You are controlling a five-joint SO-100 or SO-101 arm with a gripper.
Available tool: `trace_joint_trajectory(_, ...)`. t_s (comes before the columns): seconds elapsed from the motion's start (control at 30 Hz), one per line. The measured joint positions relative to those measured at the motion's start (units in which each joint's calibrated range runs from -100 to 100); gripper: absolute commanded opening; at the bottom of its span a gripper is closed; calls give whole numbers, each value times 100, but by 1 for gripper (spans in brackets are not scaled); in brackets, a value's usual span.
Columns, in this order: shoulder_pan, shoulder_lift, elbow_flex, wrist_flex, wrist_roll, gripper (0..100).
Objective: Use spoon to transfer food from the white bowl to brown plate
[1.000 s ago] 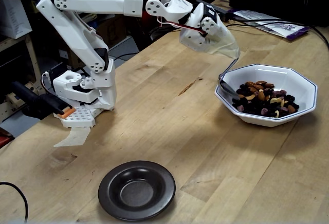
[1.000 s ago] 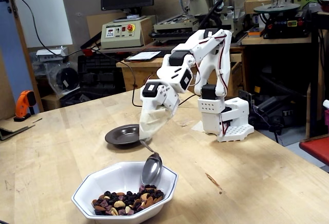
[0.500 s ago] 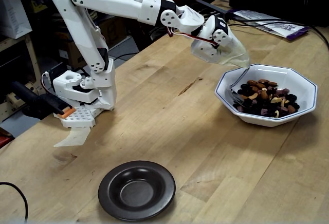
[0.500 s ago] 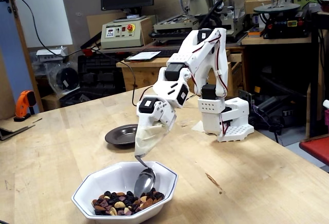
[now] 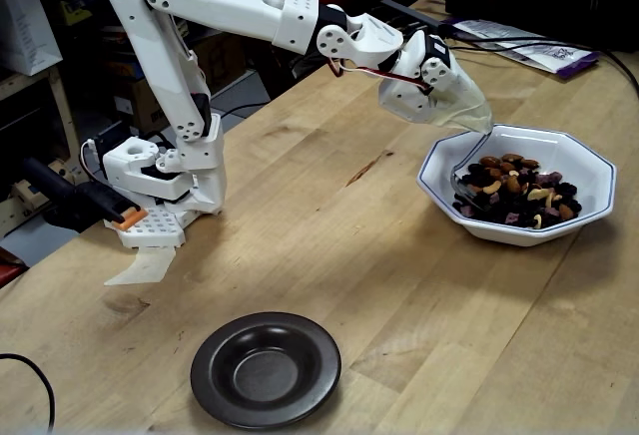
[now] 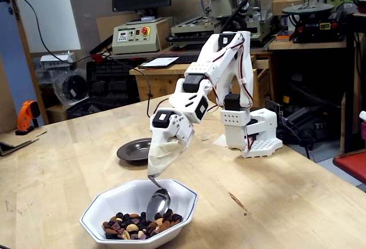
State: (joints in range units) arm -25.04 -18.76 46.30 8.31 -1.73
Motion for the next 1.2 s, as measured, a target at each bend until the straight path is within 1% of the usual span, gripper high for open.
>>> trace_joint_trajectory(0.17, 248, 0, 269, -434, -20, 5)
trace_joint_trajectory(0.47, 526, -9, 589, -594, -24, 5)
trace_joint_trajectory(0.6, 526, 17, 589, -731, -24, 5)
trace_joint_trajectory(0.9, 526, 773, 589, -1550, -5, 5)
trace_joint_trajectory(1.2, 526, 962, 589, -1686, 0, 5)
